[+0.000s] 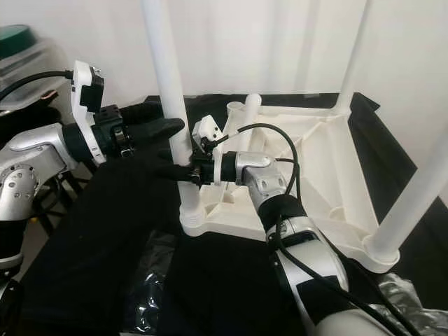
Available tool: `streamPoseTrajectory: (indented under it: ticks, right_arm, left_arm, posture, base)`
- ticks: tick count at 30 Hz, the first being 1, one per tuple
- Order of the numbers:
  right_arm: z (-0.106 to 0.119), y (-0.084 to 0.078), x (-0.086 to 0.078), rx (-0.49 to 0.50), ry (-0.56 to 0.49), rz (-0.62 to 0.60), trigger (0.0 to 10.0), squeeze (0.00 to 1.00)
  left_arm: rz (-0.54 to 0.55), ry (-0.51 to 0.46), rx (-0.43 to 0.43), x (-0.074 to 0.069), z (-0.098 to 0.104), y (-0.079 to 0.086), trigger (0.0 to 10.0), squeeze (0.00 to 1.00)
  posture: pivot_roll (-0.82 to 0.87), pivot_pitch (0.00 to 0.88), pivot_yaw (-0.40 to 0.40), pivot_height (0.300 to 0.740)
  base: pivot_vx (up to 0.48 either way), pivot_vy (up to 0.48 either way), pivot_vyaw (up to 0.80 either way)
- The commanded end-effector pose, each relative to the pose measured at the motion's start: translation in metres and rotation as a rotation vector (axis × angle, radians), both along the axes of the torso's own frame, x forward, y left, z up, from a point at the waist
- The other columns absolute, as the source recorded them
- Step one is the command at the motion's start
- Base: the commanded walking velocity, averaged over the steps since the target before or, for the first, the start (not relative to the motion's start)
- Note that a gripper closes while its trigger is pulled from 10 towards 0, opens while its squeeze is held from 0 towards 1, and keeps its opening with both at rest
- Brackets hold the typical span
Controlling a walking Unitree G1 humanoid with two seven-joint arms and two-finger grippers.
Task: Building children table
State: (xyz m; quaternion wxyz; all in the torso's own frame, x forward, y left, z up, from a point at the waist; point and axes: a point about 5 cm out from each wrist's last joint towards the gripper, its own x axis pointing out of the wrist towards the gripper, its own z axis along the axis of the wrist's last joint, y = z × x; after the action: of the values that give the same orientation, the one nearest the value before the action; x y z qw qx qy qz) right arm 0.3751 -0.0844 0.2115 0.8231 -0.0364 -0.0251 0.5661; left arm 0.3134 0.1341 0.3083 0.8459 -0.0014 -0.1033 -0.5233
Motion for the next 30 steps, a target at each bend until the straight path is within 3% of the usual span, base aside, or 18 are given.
streamPoseTrajectory:
  ticks: [1,2,3,4,5,6,7,10,18,29,30]
  right_arm:
    - [-0.037,0.006,-0.008,-0.014,0.089,-0.206,0.0,0.00]
    - [-0.037,0.006,-0.008,-0.014,0.089,-0.206,0.0,0.00]
    - [-0.067,0.027,-0.026,-0.031,0.183,-0.426,0.0,0.00]
    - [-0.067,0.027,-0.026,-0.031,0.183,-0.426,0.0,0.00]
    - [-0.088,0.040,-0.053,-0.082,0.236,-0.605,0.0,0.00]
    - [-0.088,0.040,-0.053,-0.082,0.236,-0.605,0.0,0.00]
    - [-0.096,0.048,-0.073,-0.095,0.262,-0.709,0.0,0.00]
    - [-0.099,0.055,-0.083,-0.088,0.289,-0.725,0.0,0.00]
    - [-0.077,0.059,-0.067,0.002,0.295,-0.728,0.0,0.00]
    - [-0.058,0.069,-0.083,0.006,0.296,-0.670,0.0,0.00]
    - [-0.055,0.070,-0.083,0.010,0.286,-0.646,4.2,0.00]
  left_arm:
    - [0.010,-0.003,-0.013,0.001,0.006,0.001,10.0,0.00]
    - [0.010,-0.003,-0.013,0.001,0.006,0.001,10.0,0.00]
    - [0.026,-0.002,-0.020,0.003,0.007,0.004,10.0,0.00]
    - [0.026,-0.002,-0.020,0.003,0.007,0.004,10.0,0.00]
    - [0.038,0.000,-0.024,0.004,0.008,0.006,10.0,0.00]
    - [0.038,0.000,-0.024,0.004,0.008,0.006,10.0,0.00]
    - [0.049,0.004,-0.024,0.005,0.008,0.008,10.0,0.00]
    - [0.052,0.006,-0.020,0.006,0.007,0.008,10.0,0.00]
    - [0.040,0.015,-0.018,0.006,0.003,0.004,10.0,0.00]
    - [0.029,0.029,-0.008,0.007,0.000,0.003,10.0,0.00]
    - [0.022,0.034,-0.006,0.008,-0.001,0.002,0.0,0.00]
  posture:
    - [0.01,0.006,0.027,0.740]
    - [0.01,0.006,0.027,0.740]
    - [0.01,0.015,0.031,0.740]
    - [0.01,0.015,0.031,0.740]
    - [0.01,0.019,0.035,0.740]
    - [0.01,0.019,0.035,0.740]
    - [0.01,0.021,0.035,0.740]
    - [0.01,0.018,0.047,0.740]
    - [-0.01,0.010,0.049,0.740]
    - [-0.02,0.008,0.062,0.740]
    - [-0.02,0.008,0.065,0.740]
  base:
    - [0.000,0.000,0.00]
    - [0.000,0.000,0.00]
    - [0.000,0.000,0.00]
    - [0.000,0.000,0.00]
    - [0.000,0.000,0.00]
    - [0.000,0.000,0.00]
    - [0.000,0.000,0.00]
    - [0.000,0.000,0.00]
    - [0.000,0.000,0.00]
    - [0.000,0.000,0.00]
    - [0.000,0.000,0.00]
